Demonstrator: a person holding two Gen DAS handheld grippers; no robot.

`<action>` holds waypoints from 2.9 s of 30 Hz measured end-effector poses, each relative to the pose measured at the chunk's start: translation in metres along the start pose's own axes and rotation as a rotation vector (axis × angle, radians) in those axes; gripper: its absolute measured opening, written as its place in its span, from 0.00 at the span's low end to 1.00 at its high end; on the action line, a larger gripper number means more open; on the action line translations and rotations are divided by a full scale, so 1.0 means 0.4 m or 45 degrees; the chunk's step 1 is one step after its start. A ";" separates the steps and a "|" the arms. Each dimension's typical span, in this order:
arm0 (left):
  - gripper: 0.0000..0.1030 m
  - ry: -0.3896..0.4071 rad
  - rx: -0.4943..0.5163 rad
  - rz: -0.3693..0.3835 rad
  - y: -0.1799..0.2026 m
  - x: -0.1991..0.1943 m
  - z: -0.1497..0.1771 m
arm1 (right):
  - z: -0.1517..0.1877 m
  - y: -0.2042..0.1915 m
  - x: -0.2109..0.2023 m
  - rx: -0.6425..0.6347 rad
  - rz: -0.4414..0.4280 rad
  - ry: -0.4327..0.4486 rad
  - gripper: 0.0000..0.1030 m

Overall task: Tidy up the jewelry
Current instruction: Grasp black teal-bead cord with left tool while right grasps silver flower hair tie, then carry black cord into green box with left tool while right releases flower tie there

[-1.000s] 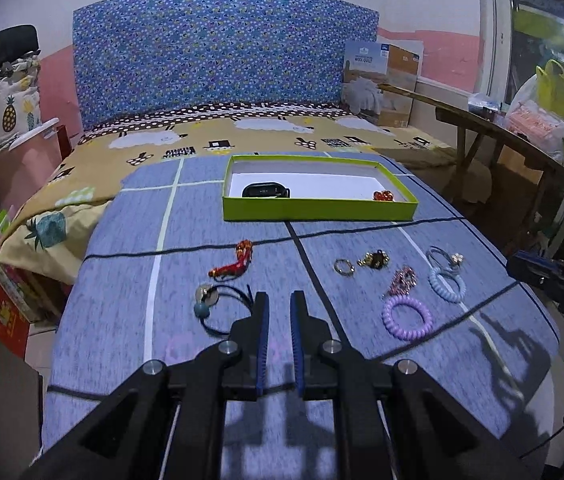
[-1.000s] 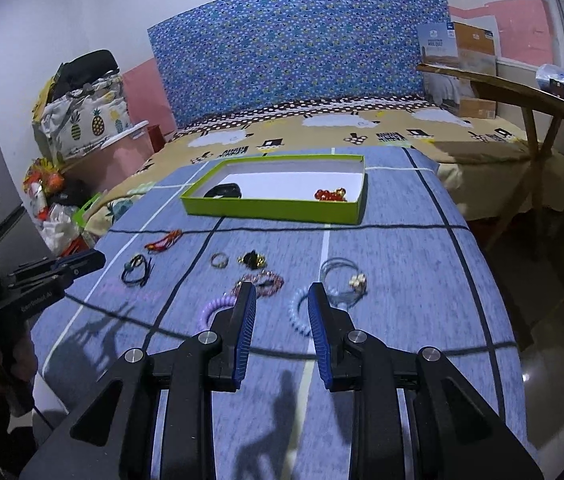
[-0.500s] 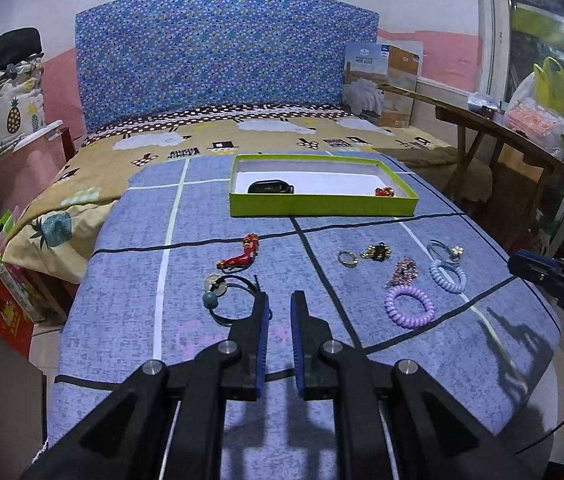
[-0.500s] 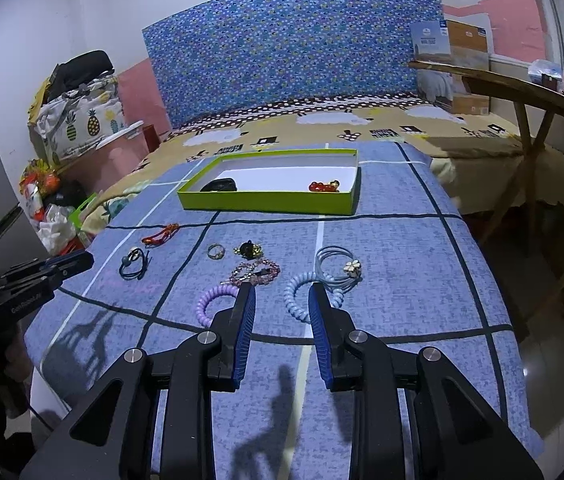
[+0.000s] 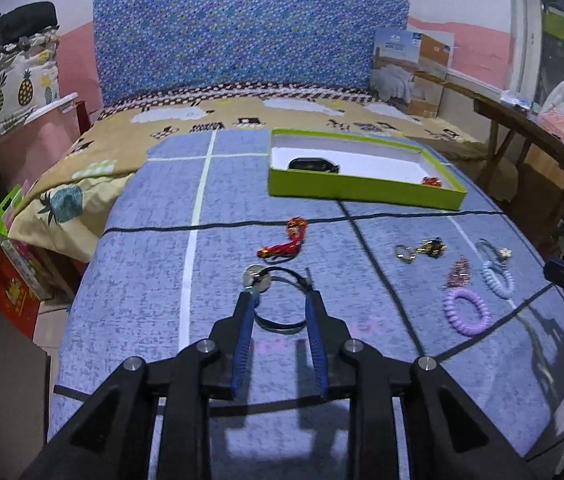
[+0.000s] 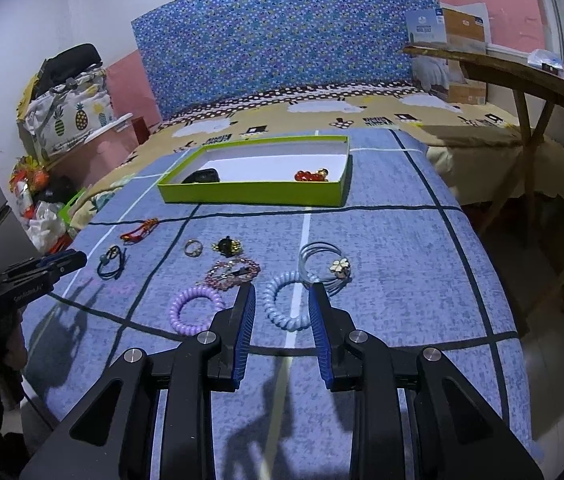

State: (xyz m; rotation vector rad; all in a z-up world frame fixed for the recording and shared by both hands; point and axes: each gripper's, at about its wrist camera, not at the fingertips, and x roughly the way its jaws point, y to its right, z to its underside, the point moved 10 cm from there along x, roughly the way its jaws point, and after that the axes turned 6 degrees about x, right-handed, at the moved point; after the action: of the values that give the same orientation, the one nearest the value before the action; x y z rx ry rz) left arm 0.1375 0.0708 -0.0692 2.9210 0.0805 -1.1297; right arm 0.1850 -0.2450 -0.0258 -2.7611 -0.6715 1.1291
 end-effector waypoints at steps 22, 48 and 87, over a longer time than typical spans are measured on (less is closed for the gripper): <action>0.27 -0.190 -0.017 -0.048 -0.027 0.123 0.011 | -0.019 0.107 0.141 0.123 0.050 -0.142 0.28; 0.13 -0.166 0.042 -0.030 0.004 0.115 0.002 | -0.045 0.120 0.155 0.145 0.094 -0.164 0.15; 0.13 0.073 0.121 0.125 0.116 0.011 -0.158 | -0.157 -0.005 0.068 0.035 -0.056 0.014 0.15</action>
State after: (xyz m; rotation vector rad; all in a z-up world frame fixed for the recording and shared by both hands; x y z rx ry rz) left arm 0.1855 0.0264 -0.0259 3.0021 -0.1176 -1.0645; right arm 0.2445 -0.2262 0.0025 -2.7135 -0.7065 1.1058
